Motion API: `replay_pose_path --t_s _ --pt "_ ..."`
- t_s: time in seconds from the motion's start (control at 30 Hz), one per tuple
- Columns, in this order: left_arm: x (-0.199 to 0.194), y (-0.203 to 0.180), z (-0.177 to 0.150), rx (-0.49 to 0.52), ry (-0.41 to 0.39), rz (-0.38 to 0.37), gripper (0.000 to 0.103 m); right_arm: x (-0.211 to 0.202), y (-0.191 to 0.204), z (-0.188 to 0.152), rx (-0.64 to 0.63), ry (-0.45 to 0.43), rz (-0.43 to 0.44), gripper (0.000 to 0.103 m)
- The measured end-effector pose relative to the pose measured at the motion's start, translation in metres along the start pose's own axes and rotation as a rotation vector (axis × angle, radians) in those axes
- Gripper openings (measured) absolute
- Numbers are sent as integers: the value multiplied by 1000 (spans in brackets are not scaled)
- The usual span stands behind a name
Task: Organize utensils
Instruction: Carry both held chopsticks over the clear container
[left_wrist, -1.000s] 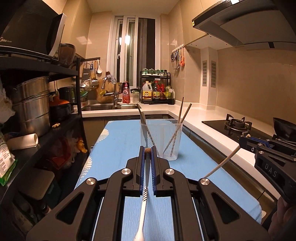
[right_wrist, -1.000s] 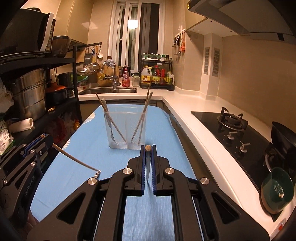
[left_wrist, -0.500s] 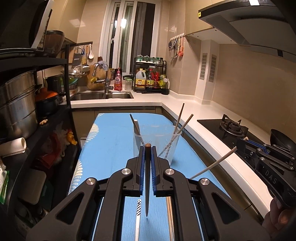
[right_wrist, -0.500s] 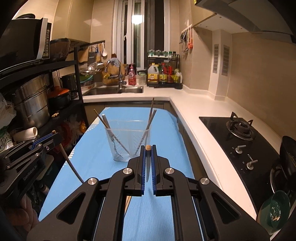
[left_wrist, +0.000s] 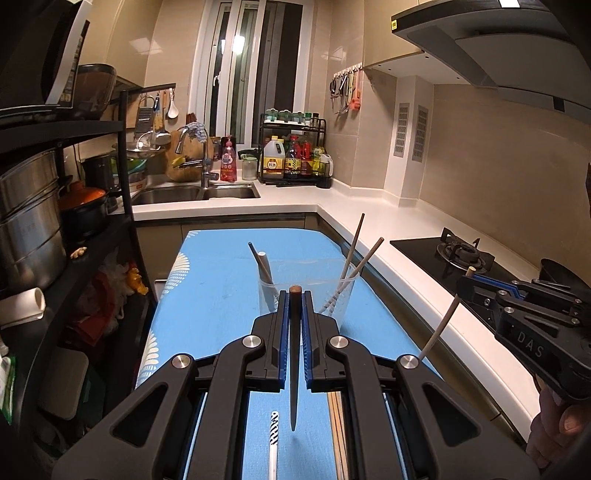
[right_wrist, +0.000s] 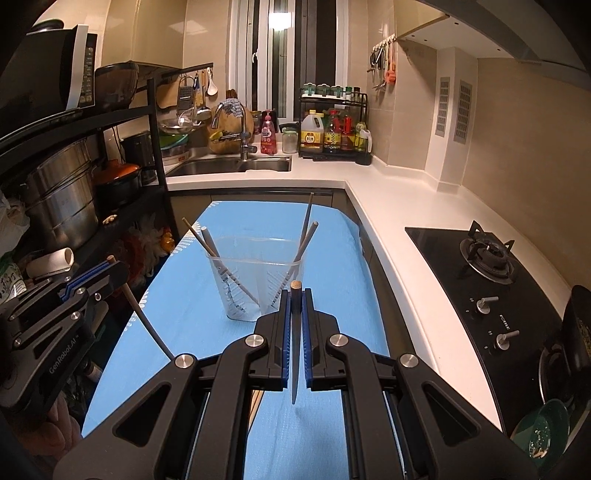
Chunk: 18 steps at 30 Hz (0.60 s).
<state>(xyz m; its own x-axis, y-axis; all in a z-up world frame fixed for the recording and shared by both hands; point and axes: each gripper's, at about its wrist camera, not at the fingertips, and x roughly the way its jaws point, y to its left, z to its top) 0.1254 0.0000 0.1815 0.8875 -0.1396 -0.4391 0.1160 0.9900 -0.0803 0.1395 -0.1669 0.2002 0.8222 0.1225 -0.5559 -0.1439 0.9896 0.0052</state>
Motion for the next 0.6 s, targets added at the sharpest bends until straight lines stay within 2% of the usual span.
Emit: replay_pose_path --t_s 0.23,0.4,0.6 --pt "7 -1 23 21 14 -8 7 -3 -1 30 -6 -31 15 6" --pt "15 5 53 5 35 -27 7 -6 0 63 -16 -58 29 6" --pt "29 1 96 35 28 -31 7 -4 4 111 -26 -98 50 6"
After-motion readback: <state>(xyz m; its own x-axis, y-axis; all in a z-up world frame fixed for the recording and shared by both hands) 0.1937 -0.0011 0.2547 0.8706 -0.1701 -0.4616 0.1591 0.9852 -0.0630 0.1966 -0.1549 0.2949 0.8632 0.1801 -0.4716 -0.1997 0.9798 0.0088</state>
